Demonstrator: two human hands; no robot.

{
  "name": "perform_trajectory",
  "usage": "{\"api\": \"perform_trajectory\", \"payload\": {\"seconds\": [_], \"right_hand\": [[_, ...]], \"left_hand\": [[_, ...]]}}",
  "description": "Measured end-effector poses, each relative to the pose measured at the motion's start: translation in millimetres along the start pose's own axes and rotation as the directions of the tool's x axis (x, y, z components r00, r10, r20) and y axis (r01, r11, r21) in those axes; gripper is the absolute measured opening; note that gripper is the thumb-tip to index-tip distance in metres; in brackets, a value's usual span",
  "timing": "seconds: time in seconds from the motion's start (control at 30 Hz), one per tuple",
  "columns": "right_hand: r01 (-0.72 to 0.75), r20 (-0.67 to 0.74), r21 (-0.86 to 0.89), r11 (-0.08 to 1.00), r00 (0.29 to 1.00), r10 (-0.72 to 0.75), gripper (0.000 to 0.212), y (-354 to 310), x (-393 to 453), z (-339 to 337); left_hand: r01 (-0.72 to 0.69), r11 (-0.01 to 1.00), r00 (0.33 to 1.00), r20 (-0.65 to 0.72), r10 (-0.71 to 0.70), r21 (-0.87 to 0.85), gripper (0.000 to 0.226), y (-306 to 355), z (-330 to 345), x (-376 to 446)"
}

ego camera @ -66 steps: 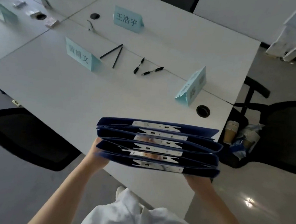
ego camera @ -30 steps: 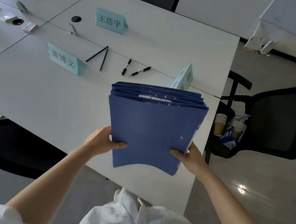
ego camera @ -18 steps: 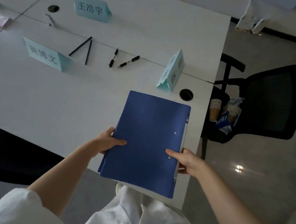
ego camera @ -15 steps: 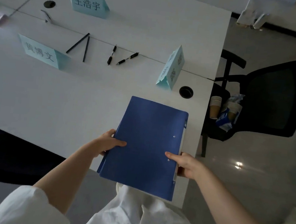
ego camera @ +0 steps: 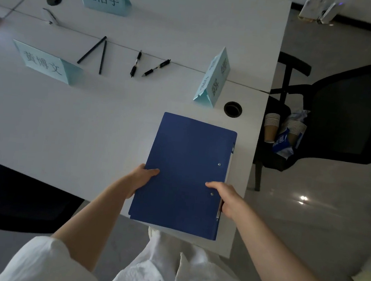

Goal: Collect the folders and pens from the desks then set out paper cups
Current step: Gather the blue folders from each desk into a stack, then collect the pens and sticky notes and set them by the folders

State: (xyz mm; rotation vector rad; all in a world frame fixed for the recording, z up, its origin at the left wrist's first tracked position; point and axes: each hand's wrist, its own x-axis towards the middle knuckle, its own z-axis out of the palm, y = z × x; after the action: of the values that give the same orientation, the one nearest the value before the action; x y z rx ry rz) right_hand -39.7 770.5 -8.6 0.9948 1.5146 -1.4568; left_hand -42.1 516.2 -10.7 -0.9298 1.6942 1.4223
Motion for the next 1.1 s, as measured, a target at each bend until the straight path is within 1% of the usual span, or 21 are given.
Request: {"api": "perform_trajectory", "payload": {"seconds": [0.07,0.17,0.23,0.3,0.37,0.43,0.5,0.53,0.57,0.6,0.7,0.73,0.77,0.8,0.83,0.9,0.97,1.1], "right_hand": [[0.011,0.000,-0.004,1.000,1.000,-0.011,0.034,1.8,-2.3,1.6],[0.014,0.003,-0.022,1.000,1.000,-0.014,0.034,3.9,-5.9,2.4],[0.009,-0.007,-0.054,0.998,1.000,-0.010,0.035,4.3,-6.8,0.4],[0.009,-0.009,-0.068,0.998,1.000,-0.010,0.034,4.7,-6.8,-2.5],[0.027,-0.014,-0.085,0.996,1.000,-0.028,0.030,3.0,-8.1,-4.8],[0.041,-0.034,-0.175,0.984,0.998,-0.047,0.025,0.4,-8.2,-7.3],[0.075,-0.059,-0.296,0.952,0.994,-0.096,0.012,-6.1,-12.5,-10.3],[0.098,-0.074,-0.344,0.934,0.989,-0.131,0.007,-10.5,-14.1,-12.7],[0.127,-0.087,-0.399,0.908,0.981,-0.176,0.007,-17.3,-15.9,-15.1],[0.158,-0.100,-0.458,0.875,0.969,-0.228,0.011,-22.6,-15.7,-17.8],[0.249,-0.118,-0.606,0.755,0.911,-0.395,0.011,-49.1,-19.9,-19.0],[0.282,-0.097,-0.629,0.725,0.896,-0.433,0.017,-57.3,-18.4,-18.3],[0.304,-0.075,-0.651,0.695,0.886,-0.457,0.030,-68.4,-18.6,-14.4],[0.314,-0.058,-0.662,0.681,0.884,-0.464,0.042,-77.2,-20.7,-11.1],[0.324,-0.046,-0.657,0.681,0.884,-0.465,0.049,-88.9,-23.1,-4.1],[0.347,-0.016,-0.639,0.686,0.887,-0.462,0.051,-108.5,-22.5,9.0],[0.367,0.014,-0.638,0.676,0.884,-0.466,0.048,-129.8,-18.9,26.6],[0.434,0.076,-0.624,0.649,0.861,-0.503,0.027,-177.1,-9.2,68.9]], "left_hand": [[-0.013,1.000,0.998,-0.062,0.015,0.028,0.040,-3.4,2.5,0.9],[-0.059,0.990,0.983,-0.166,0.081,0.129,0.045,-5.3,6.5,-0.7],[-0.090,0.985,0.977,-0.181,0.116,0.144,0.045,-5.0,9.2,-1.5],[-0.086,0.988,0.979,-0.174,0.107,0.125,0.046,-4.2,10.6,-3.7],[-0.069,0.990,0.980,-0.176,0.090,0.119,0.051,-3.3,9.6,-6.1],[-0.047,0.988,0.980,-0.184,0.073,0.144,0.059,-1.4,6.5,-7.2],[-0.021,0.983,0.977,-0.203,0.058,0.181,0.062,3.0,2.7,-8.9],[-0.012,0.982,0.975,-0.214,0.054,0.191,0.063,5.3,0.8,-8.7],[-0.013,0.980,0.973,-0.223,0.058,0.200,0.063,8.9,-1.6,-8.3],[-0.019,0.975,0.972,-0.224,0.070,0.222,0.062,12.9,-3.2,-7.9],[-0.053,0.959,0.962,-0.244,0.123,0.277,0.059,29.5,-8.0,-8.2],[-0.068,0.960,0.958,-0.251,0.139,0.272,0.059,35.3,-9.4,-7.8],[-0.083,0.961,0.953,-0.262,0.154,0.264,0.057,42.0,-12.7,-7.0],[-0.096,0.959,0.948,-0.268,0.170,0.268,0.055,47.4,-14.0,-6.7],[-0.107,0.954,0.942,-0.278,0.187,0.282,0.053,53.7,-17.9,-5.2],[-0.126,0.936,0.930,-0.289,0.227,0.329,0.047,64.1,-24.9,-0.9],[-0.142,0.926,0.920,-0.299,0.255,0.350,0.042,77.3,-35.7,5.5],[-0.173,0.903,0.892,-0.325,0.313,0.393,0.035,112.1,-67.0,25.4]]}}
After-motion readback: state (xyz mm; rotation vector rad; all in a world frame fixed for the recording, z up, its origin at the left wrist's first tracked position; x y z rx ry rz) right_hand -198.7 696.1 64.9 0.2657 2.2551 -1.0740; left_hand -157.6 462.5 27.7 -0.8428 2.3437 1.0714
